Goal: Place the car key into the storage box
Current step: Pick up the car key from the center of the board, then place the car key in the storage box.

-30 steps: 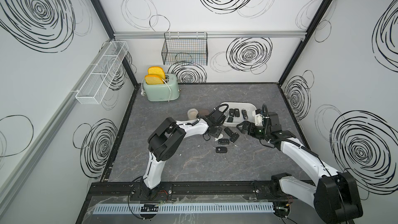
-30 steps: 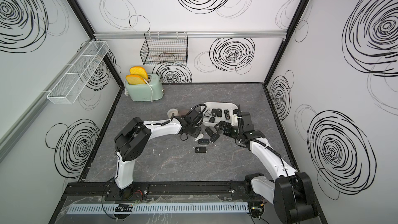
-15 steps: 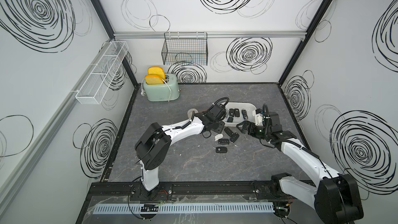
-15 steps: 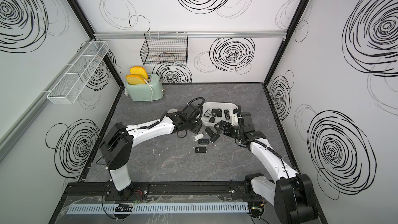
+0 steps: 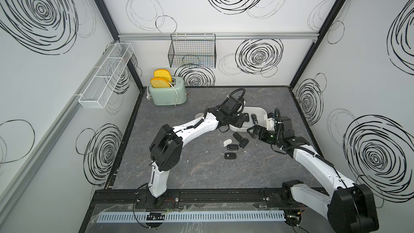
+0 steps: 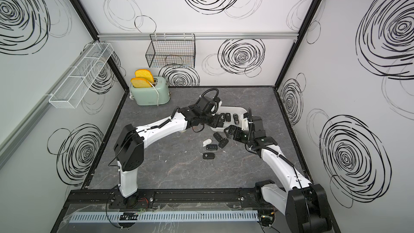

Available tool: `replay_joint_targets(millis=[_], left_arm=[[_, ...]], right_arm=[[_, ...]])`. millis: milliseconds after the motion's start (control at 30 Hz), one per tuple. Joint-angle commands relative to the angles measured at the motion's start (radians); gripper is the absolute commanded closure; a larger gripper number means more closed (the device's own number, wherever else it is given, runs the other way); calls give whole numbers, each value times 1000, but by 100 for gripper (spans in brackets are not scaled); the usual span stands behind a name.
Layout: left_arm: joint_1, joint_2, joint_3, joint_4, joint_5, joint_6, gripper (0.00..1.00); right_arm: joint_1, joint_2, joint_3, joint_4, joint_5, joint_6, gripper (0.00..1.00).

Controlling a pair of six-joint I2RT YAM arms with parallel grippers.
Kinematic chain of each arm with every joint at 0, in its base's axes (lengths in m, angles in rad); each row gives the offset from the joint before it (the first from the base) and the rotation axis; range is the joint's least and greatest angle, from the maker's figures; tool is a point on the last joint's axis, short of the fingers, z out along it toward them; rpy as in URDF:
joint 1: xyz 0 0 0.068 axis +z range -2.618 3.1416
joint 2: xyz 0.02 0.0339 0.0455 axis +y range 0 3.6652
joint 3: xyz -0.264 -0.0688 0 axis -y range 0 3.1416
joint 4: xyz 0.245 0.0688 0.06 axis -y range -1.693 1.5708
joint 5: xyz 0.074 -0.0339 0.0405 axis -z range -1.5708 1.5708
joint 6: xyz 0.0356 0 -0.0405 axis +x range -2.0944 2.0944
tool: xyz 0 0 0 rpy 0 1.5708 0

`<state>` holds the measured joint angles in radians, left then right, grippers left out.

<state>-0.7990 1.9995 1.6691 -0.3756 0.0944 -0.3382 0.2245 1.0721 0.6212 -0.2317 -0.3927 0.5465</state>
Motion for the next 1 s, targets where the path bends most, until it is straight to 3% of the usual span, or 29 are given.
replay_joint_targets(millis=[0,367,967], left_arm=[[26,85,77,45,43,-30,64],[51,302,273,45,-48,-17,61],[73,409,291,68,-38,-17,55]], right_arm=[[-5,-20,26,-35,10,3,1],[-13,7,42,-81,18,0,1],[-21,69,47,-96,24,-2,1]])
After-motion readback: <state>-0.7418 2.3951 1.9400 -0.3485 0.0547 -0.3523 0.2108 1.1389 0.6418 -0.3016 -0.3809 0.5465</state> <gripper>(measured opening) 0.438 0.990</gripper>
